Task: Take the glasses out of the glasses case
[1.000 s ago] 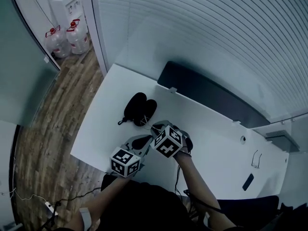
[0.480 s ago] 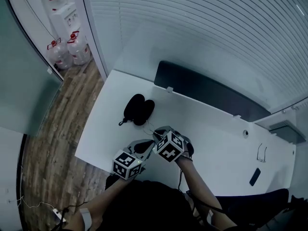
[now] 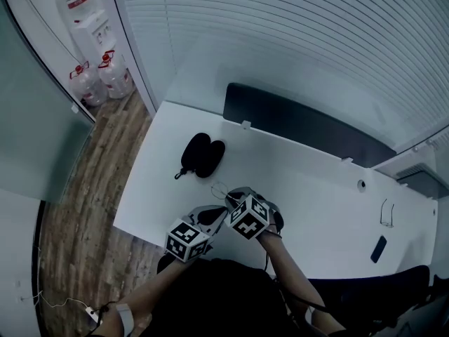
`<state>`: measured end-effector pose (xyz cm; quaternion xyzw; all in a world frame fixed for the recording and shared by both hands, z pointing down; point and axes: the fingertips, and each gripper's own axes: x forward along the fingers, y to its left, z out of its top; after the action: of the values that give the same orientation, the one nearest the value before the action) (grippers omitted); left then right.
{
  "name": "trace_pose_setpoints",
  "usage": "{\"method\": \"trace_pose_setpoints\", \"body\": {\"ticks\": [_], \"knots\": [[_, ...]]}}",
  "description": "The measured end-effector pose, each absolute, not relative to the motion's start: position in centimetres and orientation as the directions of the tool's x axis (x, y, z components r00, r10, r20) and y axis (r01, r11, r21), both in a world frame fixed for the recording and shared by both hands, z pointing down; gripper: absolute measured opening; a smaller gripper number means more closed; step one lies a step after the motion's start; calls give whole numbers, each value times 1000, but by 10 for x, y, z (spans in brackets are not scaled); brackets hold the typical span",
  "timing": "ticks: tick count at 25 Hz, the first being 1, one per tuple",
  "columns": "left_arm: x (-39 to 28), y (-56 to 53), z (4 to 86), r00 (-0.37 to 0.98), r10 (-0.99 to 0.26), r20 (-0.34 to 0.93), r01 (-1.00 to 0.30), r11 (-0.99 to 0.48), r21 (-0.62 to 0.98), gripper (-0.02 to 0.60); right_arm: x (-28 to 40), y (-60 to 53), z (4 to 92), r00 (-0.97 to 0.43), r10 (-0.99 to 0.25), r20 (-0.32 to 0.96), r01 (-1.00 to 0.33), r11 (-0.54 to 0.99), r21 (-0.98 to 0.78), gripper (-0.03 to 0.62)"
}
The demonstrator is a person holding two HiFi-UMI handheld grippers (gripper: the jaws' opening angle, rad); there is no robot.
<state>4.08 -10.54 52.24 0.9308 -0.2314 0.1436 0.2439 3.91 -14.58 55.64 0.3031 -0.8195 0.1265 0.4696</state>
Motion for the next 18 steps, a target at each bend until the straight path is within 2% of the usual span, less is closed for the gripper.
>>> {"method": "trace_pose_setpoints", "body": {"ticks": [18], "knots": [[50,-60,564,855,-228,467,-434,-806,402,7,49,-98,603,-354,-328,876,-666,746,10,40]]}}
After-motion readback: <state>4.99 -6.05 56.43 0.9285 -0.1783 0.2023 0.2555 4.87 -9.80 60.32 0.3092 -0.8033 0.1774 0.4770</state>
